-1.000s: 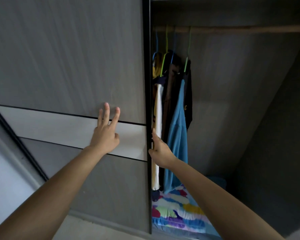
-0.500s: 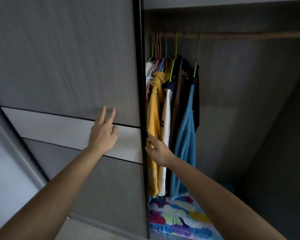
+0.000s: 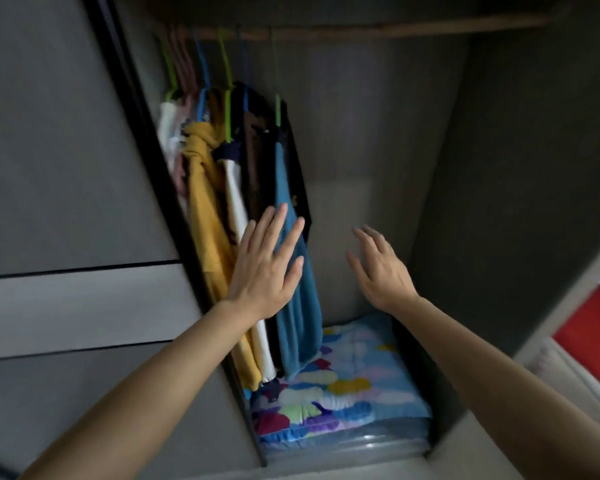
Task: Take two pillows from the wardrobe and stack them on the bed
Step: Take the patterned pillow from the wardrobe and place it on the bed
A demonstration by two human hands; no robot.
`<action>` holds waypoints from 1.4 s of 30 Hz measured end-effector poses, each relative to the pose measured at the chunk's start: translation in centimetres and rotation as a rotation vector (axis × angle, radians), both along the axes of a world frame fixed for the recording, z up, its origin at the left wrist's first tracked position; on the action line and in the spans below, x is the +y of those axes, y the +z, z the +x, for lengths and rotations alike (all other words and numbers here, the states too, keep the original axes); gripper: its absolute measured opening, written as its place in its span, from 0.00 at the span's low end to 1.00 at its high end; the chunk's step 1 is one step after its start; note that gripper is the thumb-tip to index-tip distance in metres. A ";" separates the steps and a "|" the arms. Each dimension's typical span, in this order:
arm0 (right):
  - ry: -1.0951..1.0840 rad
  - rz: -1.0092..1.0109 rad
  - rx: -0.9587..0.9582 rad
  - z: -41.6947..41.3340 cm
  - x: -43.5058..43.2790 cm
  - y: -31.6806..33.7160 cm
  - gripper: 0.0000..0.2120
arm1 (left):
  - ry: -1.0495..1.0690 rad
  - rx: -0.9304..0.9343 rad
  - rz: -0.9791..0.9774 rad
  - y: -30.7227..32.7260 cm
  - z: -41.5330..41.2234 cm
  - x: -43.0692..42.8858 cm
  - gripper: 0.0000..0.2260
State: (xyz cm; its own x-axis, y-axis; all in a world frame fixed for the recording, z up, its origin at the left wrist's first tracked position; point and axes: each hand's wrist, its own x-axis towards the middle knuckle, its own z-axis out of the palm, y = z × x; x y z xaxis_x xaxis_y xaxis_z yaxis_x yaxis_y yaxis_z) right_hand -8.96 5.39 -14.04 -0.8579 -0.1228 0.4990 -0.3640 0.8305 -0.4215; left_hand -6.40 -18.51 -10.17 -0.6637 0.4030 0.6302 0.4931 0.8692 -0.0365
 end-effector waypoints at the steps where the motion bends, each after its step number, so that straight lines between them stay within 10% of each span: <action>1: -0.055 0.019 -0.038 0.4 1.8 -1.0 0.25 | -0.007 -0.059 -0.023 -1.4 -0.8 0.9 0.27; 12: -0.332 0.102 -0.327 -1.2 17.5 -12.5 0.28 | 0.002 -0.248 -0.295 -13.9 -7.9 13.0 0.26; 30: -0.025 0.104 -0.991 -10.5 17.2 -49.8 0.33 | 0.275 -0.989 -0.381 -49.9 -10.7 16.9 0.32; 42: 0.278 0.532 -0.683 -11.9 12.8 -74.4 0.54 | 0.361 -1.109 -0.367 -76.7 -13.6 13.2 0.42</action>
